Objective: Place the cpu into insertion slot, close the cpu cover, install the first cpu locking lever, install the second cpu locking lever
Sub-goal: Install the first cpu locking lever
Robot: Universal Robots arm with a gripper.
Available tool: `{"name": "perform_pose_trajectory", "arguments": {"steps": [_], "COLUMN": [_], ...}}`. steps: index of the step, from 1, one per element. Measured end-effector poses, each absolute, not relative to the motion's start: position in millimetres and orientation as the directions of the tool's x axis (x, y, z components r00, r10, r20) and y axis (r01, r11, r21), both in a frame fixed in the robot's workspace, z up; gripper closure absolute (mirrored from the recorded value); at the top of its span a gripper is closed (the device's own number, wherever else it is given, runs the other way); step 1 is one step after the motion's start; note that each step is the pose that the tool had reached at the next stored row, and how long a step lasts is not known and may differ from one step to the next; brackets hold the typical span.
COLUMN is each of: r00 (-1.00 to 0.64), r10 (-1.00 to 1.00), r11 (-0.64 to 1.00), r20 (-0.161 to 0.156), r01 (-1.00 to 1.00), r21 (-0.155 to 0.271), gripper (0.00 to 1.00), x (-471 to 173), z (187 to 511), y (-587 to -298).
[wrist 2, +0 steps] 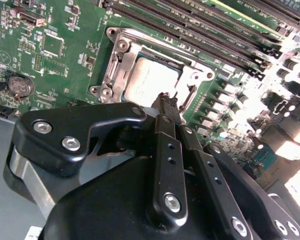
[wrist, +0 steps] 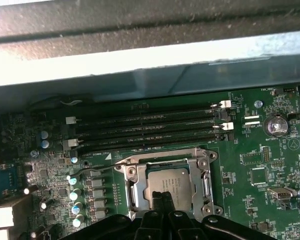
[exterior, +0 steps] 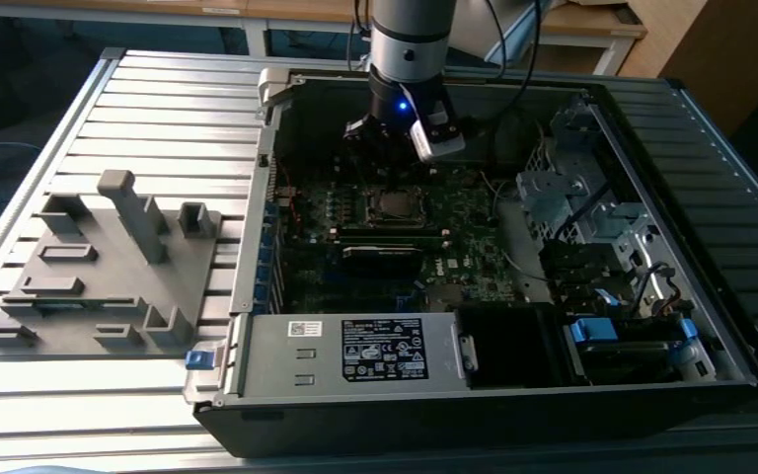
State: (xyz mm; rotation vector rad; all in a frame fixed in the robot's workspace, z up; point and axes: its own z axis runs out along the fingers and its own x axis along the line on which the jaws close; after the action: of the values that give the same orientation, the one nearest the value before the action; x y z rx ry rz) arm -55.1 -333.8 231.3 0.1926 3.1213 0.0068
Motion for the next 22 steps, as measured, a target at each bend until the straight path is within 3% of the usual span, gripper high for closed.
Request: {"name": "perform_pose_trajectory", "arguments": {"steps": [22], "r00": [-0.992], "r10": [0.123], "r11": [0.992], "r20": [-0.013], "r01": [0.123], "r21": [0.011], "gripper": [0.9], "x": [-58.4], "z": [238.8], "y": [-334.0]}}
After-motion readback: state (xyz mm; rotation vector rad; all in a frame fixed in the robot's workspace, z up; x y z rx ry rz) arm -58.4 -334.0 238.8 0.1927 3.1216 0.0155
